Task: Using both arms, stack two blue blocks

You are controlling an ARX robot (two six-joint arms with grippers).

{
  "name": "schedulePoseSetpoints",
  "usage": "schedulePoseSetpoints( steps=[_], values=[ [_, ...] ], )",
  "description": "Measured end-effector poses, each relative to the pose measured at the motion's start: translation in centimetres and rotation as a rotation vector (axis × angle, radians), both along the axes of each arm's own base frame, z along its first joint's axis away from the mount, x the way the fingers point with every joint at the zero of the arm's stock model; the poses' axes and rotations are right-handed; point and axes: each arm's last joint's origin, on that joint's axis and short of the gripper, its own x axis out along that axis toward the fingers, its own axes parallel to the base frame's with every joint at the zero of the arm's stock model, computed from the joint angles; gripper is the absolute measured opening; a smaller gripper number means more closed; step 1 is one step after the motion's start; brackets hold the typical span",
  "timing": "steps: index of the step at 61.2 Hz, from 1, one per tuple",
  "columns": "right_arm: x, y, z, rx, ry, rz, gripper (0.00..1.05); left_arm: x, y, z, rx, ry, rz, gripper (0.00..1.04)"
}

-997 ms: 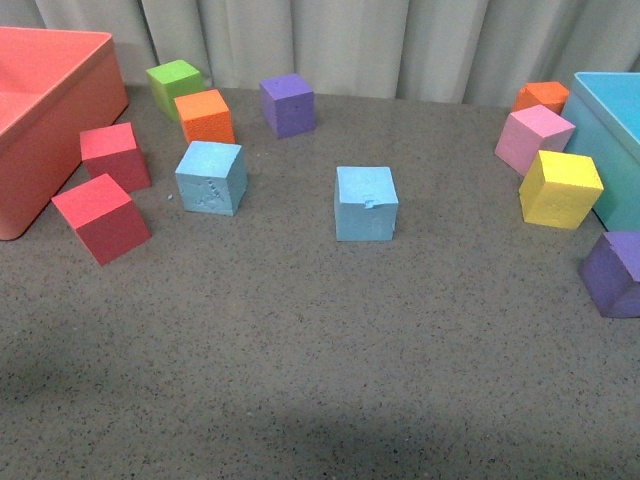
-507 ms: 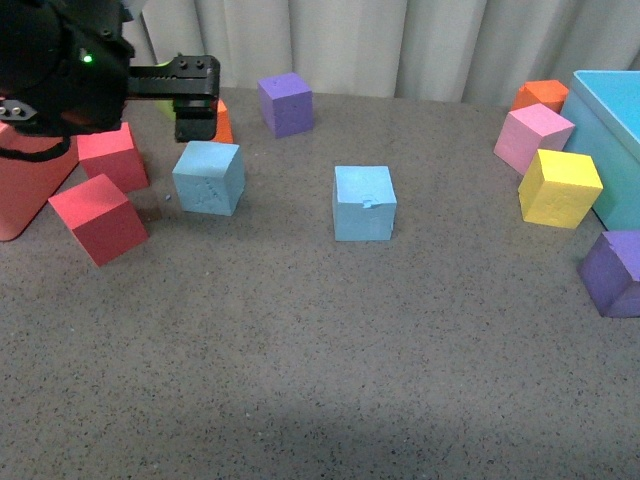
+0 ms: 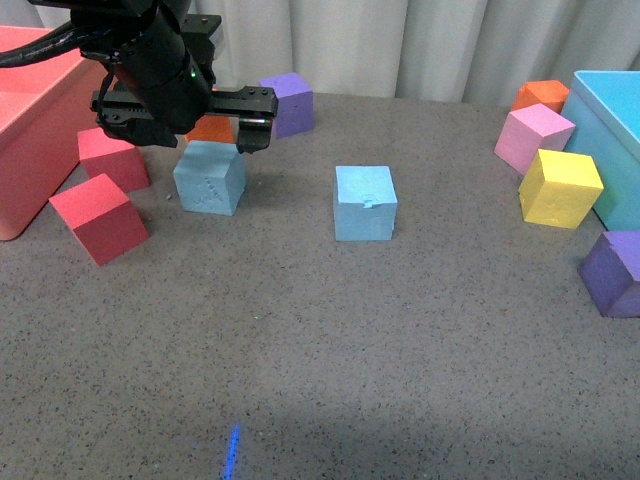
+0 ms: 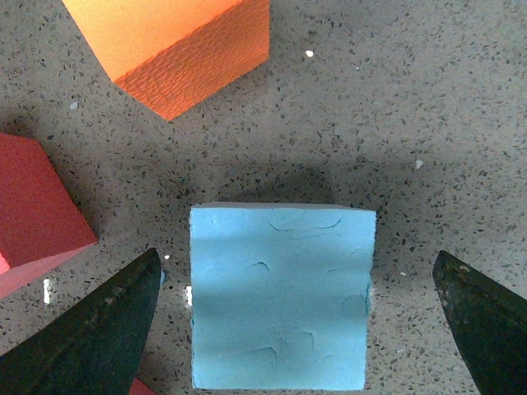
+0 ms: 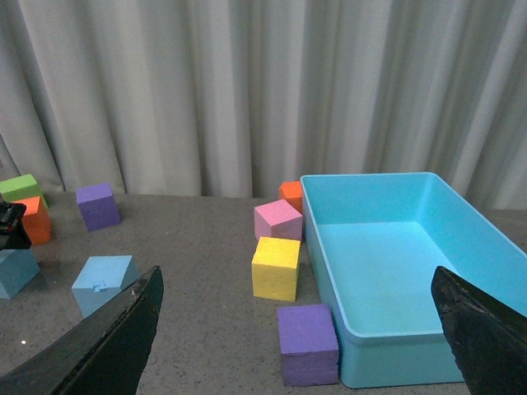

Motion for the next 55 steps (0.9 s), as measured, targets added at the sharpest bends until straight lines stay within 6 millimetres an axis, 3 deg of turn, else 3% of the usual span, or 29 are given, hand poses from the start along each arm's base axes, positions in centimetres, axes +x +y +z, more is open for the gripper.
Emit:
schedulePoseSetpoints(
  steps=[29, 45, 55],
  values=[
    [0.0, 0.0, 0.0, 0.0, 0.0, 0.0, 0.95, 0.9, -0.5, -3.1, -0.011, 0.084, 0.055, 0.98],
    [0.0, 0.0, 0.0, 0.0, 0.0, 0.0, 0.95, 0.8, -0.4, -3.4, -0.018, 0.102, 0.081, 0.59],
    [0.0, 0.0, 0.0, 0.0, 0.0, 0.0, 0.95, 0.4, -0.5, -3.1, -0.014, 0.1, 0.095, 0.52]
  ],
)
